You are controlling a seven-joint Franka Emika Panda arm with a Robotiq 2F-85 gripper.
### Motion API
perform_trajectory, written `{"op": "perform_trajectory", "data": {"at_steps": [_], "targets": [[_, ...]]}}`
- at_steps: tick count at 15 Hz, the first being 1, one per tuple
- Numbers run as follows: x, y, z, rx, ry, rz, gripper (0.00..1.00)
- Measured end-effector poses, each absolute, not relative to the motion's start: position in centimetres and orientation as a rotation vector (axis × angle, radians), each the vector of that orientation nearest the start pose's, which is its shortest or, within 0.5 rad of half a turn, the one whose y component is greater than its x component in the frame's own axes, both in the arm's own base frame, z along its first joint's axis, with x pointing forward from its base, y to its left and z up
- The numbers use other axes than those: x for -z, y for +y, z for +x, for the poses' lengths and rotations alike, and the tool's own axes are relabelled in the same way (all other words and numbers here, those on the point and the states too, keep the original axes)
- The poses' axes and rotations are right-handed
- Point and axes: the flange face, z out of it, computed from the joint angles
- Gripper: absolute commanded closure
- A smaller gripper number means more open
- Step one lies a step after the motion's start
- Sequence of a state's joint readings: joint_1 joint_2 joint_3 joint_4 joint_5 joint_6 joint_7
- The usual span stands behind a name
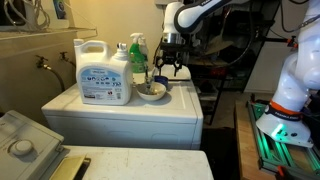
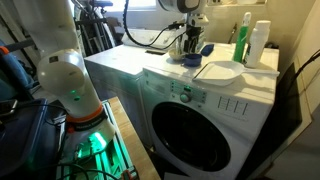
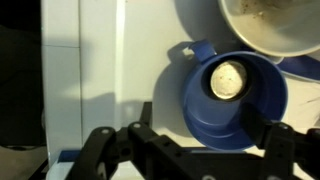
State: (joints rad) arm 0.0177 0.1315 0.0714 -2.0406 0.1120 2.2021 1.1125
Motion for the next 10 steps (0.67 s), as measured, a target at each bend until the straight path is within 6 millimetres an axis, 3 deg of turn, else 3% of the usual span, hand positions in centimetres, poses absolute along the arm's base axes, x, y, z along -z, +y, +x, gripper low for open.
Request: {"op": "perform_trajectory", "data": {"at_steps": [3,6,7,10], "targets": [[-37.2,5.9,58.2,-0.006,1.632,-2.542,0.65],[-36.2,5.7,58.5,-0.005,1.676,-2.515,0.79],[-35.9,5.5,58.5,-0.011,1.688,-2.511,0.96],[-35.1,5.0,58.5,-0.024,1.716,-2.505,1.00]]}}
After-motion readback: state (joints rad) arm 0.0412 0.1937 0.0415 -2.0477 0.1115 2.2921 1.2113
